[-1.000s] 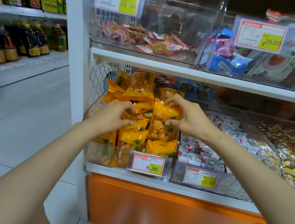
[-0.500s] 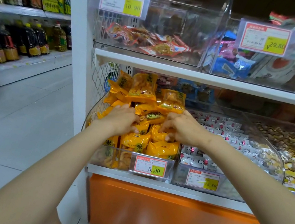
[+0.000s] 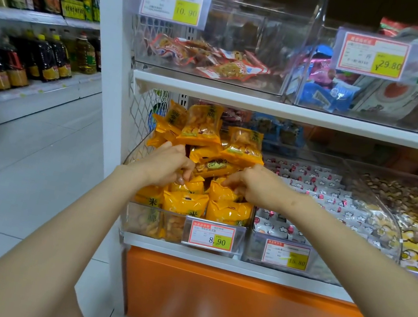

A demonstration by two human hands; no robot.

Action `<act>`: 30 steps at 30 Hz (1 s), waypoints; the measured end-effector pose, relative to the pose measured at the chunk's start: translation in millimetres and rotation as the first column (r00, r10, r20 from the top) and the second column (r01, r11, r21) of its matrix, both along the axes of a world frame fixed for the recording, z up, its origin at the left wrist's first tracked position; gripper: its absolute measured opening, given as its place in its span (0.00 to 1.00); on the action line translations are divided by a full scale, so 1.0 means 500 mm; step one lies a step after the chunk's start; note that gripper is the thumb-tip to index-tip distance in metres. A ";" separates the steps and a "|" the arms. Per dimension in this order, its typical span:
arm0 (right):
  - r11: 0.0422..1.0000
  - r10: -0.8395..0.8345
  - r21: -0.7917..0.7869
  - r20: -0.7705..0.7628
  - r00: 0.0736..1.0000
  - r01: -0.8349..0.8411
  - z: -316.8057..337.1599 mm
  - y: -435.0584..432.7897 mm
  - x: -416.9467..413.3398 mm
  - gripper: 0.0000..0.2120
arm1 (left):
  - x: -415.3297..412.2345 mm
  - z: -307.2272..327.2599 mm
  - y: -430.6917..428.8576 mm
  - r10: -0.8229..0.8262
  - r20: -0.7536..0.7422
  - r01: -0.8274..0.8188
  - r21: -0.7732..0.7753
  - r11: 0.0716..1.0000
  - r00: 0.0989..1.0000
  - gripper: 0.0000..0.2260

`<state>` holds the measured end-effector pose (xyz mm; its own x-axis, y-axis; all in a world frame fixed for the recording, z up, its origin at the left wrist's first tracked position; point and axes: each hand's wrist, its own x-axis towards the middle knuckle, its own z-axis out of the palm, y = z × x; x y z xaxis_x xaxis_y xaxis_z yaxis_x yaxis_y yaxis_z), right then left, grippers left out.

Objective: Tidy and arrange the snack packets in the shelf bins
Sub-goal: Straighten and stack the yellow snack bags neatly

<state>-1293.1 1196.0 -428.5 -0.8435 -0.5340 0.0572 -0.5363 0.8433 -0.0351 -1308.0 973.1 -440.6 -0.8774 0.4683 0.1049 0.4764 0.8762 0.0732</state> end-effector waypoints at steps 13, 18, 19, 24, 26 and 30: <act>0.995 0.094 -0.024 0.069 0.993 -0.092 0.012 0.013 0.008 0.16 | 0.016 0.006 0.047 -0.054 0.194 0.064 -0.043 0.997 0.979 0.17; 0.819 -0.075 -0.574 -0.132 0.988 -0.014 0.022 0.032 0.019 0.11 | 0.018 0.000 0.058 -0.135 0.234 0.106 0.133 0.985 0.963 0.15; 0.748 -0.173 -0.664 -0.174 0.969 0.014 0.026 0.038 0.014 0.11 | 0.021 0.001 0.059 -0.146 0.242 0.112 0.150 0.982 0.959 0.15; 0.482 -0.427 -0.774 0.200 0.882 0.410 0.031 0.048 -0.037 0.19 | 0.022 -0.005 0.059 -0.182 0.289 0.137 0.170 0.976 0.940 0.16; 0.424 -0.386 -0.740 0.374 0.843 0.522 0.031 0.042 -0.052 0.25 | 0.018 -0.012 0.063 -0.170 0.308 0.121 0.173 0.977 0.936 0.13; 0.428 -0.310 -0.734 0.428 0.849 0.527 0.033 0.021 -0.076 0.30 | 0.007 -0.020 0.061 -0.159 0.335 0.075 0.250 0.965 0.929 0.07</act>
